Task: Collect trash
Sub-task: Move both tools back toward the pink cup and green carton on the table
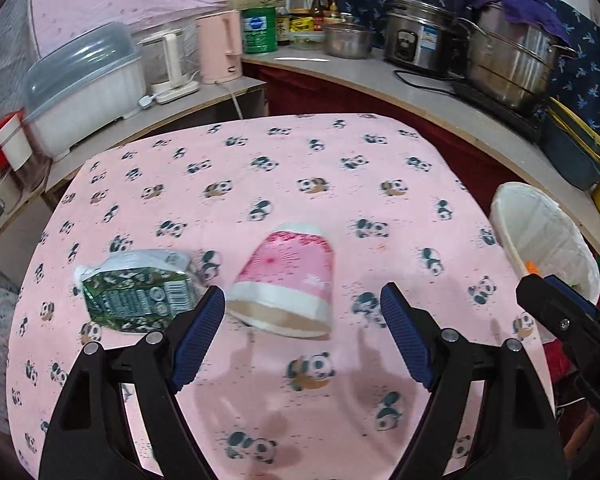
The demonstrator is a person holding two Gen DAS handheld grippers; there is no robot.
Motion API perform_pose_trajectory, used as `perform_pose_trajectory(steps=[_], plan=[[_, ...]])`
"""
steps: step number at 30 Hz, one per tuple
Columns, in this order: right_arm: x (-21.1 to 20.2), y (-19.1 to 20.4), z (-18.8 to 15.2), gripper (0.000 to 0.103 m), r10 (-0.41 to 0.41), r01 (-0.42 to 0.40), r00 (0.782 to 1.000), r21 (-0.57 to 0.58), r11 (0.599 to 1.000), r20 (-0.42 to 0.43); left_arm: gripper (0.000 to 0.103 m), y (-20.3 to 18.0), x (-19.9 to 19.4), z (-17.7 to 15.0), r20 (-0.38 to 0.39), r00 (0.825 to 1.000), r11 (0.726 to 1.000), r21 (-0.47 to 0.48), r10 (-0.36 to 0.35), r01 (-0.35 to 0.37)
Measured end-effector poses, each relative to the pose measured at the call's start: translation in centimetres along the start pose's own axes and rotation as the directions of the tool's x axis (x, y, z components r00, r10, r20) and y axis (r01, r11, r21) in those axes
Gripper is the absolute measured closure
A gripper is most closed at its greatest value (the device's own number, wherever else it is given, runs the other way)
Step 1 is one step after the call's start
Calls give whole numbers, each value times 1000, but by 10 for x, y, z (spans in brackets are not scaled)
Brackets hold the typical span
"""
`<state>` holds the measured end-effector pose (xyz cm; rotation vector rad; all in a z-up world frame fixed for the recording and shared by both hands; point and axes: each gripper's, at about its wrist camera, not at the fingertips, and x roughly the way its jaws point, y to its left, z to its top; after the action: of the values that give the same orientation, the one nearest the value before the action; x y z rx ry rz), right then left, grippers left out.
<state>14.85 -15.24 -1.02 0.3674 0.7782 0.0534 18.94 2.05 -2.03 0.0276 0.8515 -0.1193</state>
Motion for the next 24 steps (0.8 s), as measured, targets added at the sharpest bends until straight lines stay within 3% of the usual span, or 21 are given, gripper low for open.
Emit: perform_pose_trajectory(steps=[10,17,24], plan=[[54,57,-16,46,83,-84,991,-10,996,-110,27,99,-1,-10,-8,996,988,-123,89,-90],[87,85,-21,44,85,-88,984,-11,996,-157,23,164,-3,-8,-3,994,975,-190,113,-111],[103,104,-15,43,71,-76,986,-30,997,-149,23,187,10,23,30,993,989,-97,111,-108]])
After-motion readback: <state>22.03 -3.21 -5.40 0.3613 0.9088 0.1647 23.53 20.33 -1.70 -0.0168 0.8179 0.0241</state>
